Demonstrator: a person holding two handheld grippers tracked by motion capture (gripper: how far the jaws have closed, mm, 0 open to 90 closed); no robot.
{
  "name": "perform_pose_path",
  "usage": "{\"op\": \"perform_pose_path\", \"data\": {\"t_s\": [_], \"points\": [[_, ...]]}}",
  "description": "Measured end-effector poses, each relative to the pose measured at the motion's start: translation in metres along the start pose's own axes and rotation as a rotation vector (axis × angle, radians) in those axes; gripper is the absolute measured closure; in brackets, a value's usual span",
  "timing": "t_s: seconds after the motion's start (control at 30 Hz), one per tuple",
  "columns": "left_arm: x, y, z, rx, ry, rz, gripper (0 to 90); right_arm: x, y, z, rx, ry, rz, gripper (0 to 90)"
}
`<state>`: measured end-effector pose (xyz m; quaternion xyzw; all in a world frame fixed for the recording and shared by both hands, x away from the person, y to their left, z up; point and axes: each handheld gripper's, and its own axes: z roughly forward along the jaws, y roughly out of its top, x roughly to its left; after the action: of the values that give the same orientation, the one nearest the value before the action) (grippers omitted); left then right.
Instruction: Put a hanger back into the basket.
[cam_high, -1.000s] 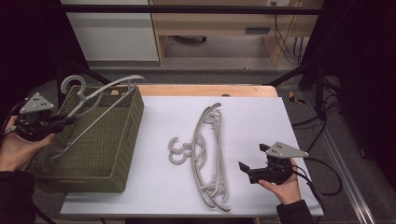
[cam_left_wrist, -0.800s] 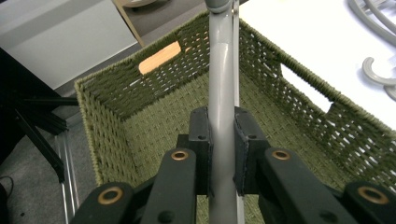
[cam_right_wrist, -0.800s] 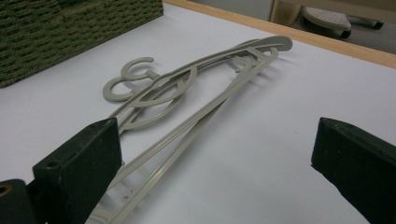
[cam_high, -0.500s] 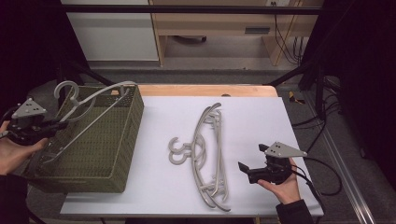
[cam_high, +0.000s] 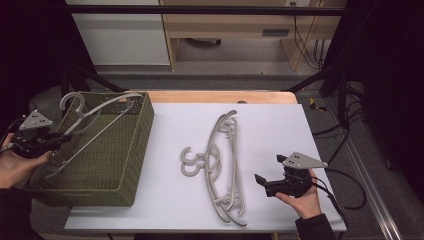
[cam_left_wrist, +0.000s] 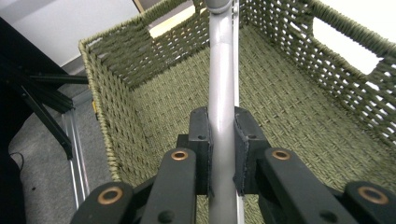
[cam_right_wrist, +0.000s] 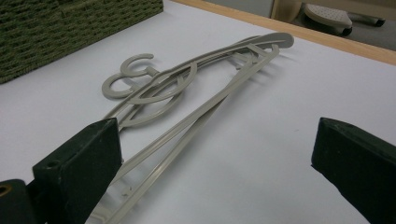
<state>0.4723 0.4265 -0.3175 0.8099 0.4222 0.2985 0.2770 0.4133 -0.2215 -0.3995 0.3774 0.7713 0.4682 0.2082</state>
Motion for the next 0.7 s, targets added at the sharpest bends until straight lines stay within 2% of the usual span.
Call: {"op": "perform_pose_path", "data": {"t_s": [0.17, 0.27, 0.43, 0.5, 0.6, 0.7], "points": [[-0.004, -0.007, 0.011, 0.008, -0.012, -0.014, 79.4, 0.000, 0.000, 0.000, 0.001, -0.002, -0.001, 2.1], [-0.008, -0.016, 0.025, 0.022, -0.021, -0.032, 79.4, 0.000, 0.000, 0.000, 0.002, -0.003, -0.003, 2.1], [-0.015, -0.023, 0.039, 0.045, -0.028, -0.040, 79.2, 0.000, 0.000, 0.001, 0.004, -0.004, -0.002, 2.1], [-0.022, -0.026, 0.048, 0.070, -0.037, -0.028, 78.7, 0.000, 0.000, 0.001, 0.004, -0.004, -0.006, 2.1], [-0.028, -0.028, 0.052, 0.086, -0.056, -0.026, 77.8, 0.000, 0.000, 0.000, 0.003, -0.004, -0.003, 2.1], [-0.032, -0.027, 0.051, 0.065, -0.043, -0.013, 73.0, 0.000, 0.000, 0.000, 0.001, -0.004, -0.004, 2.1]]}}
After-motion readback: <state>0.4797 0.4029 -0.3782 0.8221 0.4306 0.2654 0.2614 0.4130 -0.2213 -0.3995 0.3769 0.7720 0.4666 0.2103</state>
